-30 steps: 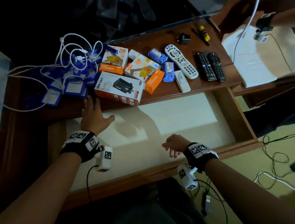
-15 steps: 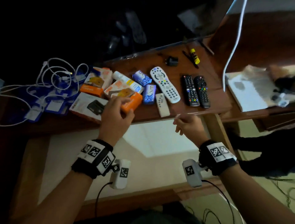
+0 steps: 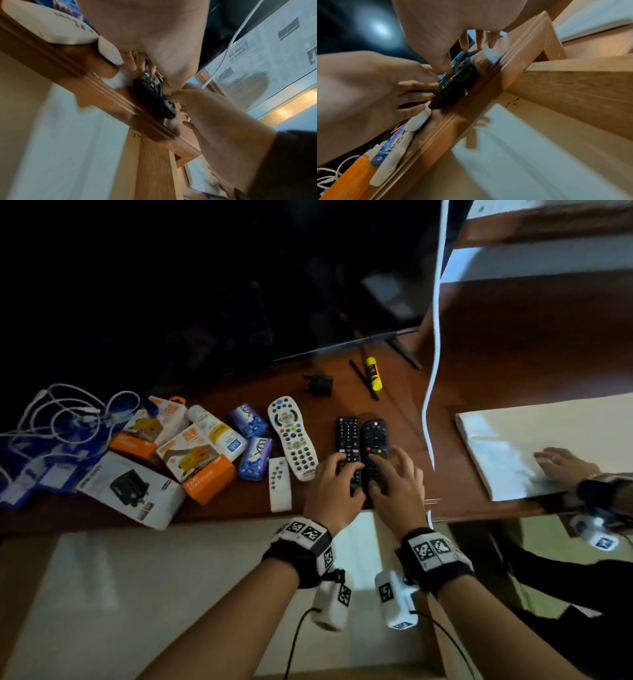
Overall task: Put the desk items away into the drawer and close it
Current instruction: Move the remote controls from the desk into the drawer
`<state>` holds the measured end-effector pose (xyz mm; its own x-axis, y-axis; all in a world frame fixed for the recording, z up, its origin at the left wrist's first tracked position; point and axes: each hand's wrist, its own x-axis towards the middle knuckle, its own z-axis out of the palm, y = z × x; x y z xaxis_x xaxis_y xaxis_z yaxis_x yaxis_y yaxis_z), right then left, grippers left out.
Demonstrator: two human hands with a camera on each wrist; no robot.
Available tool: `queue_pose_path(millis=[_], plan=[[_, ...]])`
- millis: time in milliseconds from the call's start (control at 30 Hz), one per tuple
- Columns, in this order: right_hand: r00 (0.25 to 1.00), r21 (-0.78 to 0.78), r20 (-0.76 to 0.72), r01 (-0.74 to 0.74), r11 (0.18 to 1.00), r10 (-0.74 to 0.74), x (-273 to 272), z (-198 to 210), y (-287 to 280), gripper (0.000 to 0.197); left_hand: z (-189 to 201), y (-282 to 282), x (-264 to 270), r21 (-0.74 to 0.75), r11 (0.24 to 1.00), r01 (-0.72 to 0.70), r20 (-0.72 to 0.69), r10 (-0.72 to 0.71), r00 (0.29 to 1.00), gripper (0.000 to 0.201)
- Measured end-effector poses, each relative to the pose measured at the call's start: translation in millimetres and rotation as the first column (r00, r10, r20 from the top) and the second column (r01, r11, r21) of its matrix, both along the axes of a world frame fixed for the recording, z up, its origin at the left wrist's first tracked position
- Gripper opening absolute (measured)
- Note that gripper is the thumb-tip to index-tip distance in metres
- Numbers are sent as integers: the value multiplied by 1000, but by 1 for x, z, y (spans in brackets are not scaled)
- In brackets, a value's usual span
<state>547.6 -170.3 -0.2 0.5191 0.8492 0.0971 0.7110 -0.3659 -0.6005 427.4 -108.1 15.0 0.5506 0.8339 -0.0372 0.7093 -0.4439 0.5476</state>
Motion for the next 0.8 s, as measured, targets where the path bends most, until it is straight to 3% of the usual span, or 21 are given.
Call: queue_pose_path(millis=[100, 267, 433, 600, 800], plan=[[999, -24, -36, -41, 999, 40, 1, -9, -1, 43, -8, -5, 13, 9, 1000, -16, -55, 17, 998, 46], [990, 65, -136, -16, 998, 25, 6, -21, -7, 39, -19, -19, 20, 29, 996, -87, 11, 87, 996, 33], [996, 105, -88, 32, 994, -22, 5, -19, -10, 29, -17, -22, 18, 62, 981, -182, 49, 179, 983, 15], [989, 21, -121, 86, 996, -82, 6, -13, -15, 27, -10, -29, 18, -19, 965, -263, 35, 263, 964, 50], [874, 58, -423, 290, 955, -240, -12, -2, -48, 32, -4, -48, 4, -344, 901, -265, 109, 318, 942, 70]])
